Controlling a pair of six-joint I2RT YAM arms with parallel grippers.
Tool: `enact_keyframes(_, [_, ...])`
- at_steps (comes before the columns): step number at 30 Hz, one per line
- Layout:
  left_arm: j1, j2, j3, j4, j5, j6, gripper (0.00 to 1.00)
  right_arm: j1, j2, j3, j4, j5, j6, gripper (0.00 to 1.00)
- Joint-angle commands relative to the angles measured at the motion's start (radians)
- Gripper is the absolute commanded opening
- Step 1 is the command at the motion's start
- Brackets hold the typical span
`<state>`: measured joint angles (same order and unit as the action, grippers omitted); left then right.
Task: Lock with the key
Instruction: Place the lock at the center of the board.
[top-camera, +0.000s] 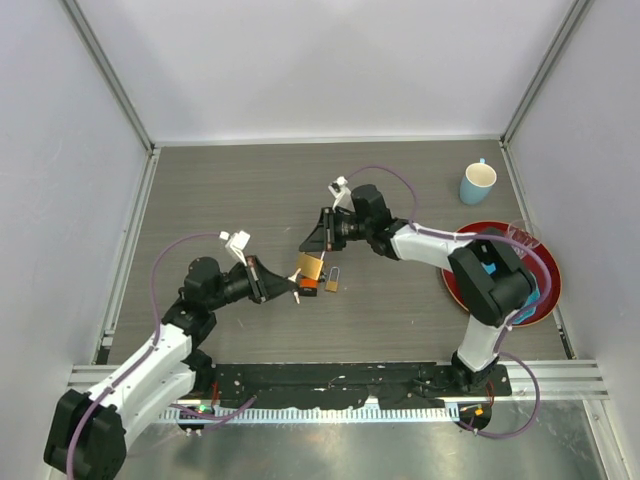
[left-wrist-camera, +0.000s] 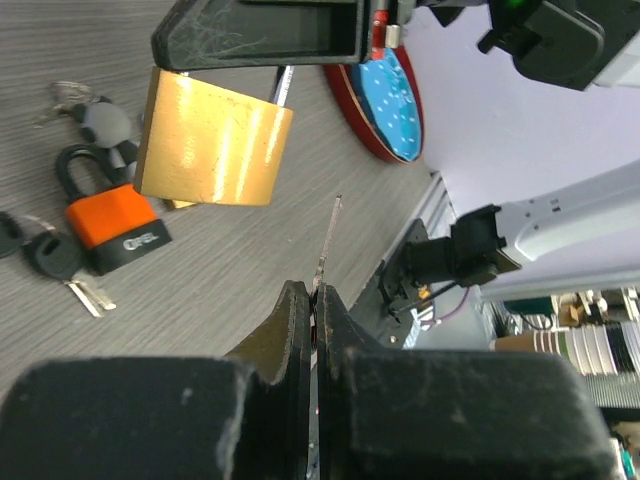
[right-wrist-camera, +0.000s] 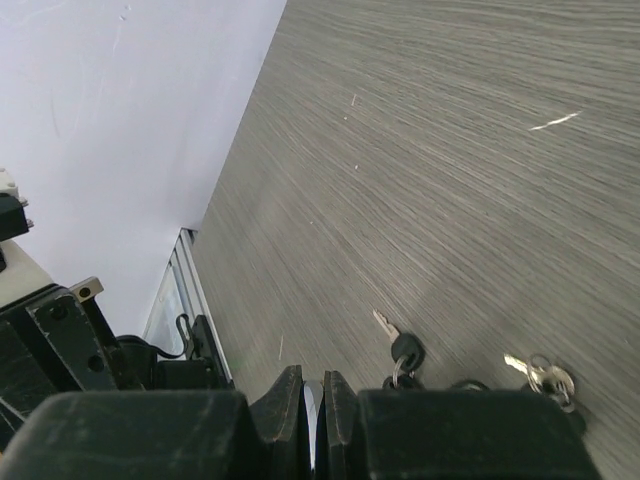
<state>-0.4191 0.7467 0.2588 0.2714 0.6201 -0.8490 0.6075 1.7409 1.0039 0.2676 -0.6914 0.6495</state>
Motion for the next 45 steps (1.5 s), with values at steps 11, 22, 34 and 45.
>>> enact_keyframes(11, [0.316, 0.057, 0.042, -0.055, 0.067, -0.044, 0.0, 0.13, 0.282, 0.389, 0.022, -0.083, -0.008, 0.02])
enact_keyframes(22, [0.649, 0.089, -0.009, 0.139, 0.248, -0.209, 0.0, 0.213, 0.473, 0.562, -0.061, -0.049, -0.041, 0.02])
enact_keyframes(34, [0.68, 0.166, 0.0, 0.204, 0.293, -0.202, 0.0, 0.233, 0.578, 0.616, -0.002, -0.054, 0.006, 0.04])
enact_keyframes(45, [0.681, 0.157, -0.003, 0.157, 0.297, -0.159, 0.0, 0.198, 0.586, 0.587, -0.005, -0.042, -0.021, 0.21])
